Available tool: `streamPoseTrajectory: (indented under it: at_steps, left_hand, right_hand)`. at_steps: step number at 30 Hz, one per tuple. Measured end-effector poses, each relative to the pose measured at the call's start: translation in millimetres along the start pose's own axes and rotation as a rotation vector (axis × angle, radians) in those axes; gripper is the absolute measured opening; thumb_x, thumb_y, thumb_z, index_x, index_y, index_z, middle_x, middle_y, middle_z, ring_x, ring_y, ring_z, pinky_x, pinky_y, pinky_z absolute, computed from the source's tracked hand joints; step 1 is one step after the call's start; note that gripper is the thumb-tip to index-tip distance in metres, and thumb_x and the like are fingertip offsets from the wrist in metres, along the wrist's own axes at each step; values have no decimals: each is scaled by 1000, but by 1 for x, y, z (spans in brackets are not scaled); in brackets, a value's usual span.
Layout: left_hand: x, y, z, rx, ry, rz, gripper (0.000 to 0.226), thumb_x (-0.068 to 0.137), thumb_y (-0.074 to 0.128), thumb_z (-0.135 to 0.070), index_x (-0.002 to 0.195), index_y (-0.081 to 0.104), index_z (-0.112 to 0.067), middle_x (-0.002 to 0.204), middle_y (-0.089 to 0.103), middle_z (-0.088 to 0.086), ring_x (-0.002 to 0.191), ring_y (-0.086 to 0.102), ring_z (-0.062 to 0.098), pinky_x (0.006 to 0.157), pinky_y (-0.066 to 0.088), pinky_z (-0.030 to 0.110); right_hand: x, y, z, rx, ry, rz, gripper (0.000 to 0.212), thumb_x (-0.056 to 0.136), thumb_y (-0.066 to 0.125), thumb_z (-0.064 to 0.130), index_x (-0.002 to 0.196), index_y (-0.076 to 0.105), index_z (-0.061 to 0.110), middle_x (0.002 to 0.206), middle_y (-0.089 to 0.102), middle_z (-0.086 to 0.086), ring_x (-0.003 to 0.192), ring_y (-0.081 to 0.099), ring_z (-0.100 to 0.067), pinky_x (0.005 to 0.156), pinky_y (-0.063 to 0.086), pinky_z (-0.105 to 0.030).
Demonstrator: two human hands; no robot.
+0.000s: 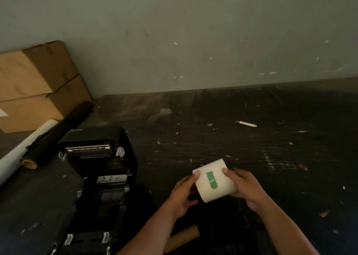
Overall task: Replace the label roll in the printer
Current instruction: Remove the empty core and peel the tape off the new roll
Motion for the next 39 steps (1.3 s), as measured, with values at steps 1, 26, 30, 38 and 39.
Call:
streamPoseTrajectory:
  at_steps: [1,26,30,38,39]
  left_hand:
    - [-4,-3,-1,-15,-1,34,83,52,83,-57,124,58,-26,123,65,7,113,58,28,89,47,51]
    - [-52,-15,-4,-81,6,6,81,44,91,-43,118,61,-28,120,62,13,106,62,35,69,58,50]
    - [-57,-14,-4,-91,1,-3,82,42,92,-43,116,61,-28,120,62,14,106,62,35,68,58,50]
    - [-66,-15,-5,-79,-1,-48,83,43,90,-41,118,57,-28,120,58,14,105,59,36,70,58,50]
    - [-67,-15,-5,-76,-3,-50,81,45,90,-41,118,57,-28,120,58,14,105,59,35,70,58,50]
  right_hand:
    - [-5,3,-5,102,49,39,59,81,70,33,132,52,9,113,64,-9,99,64,-24,74,55,-41]
    - [-50,39,38,-907,-621,-28,41,89,60,37,129,53,35,154,28,5,141,29,-17,111,29,-41]
    - [-51,45,41,-952,-605,58,34,92,58,33,126,57,33,151,37,6,138,33,-13,112,27,-36]
    - [-62,48,38,-885,-630,37,25,90,62,23,114,66,27,140,51,9,129,44,-7,111,30,-33]
    - [-63,48,37,-881,-632,38,24,89,63,22,112,67,26,139,51,9,129,44,-6,111,30,-33]
Point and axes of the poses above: each hand's wrist, its own x-axis towards the middle knuckle, its own y-axis out of the palm, z = x × y, the point moved 2 cm from there along x, towards the middle knuckle
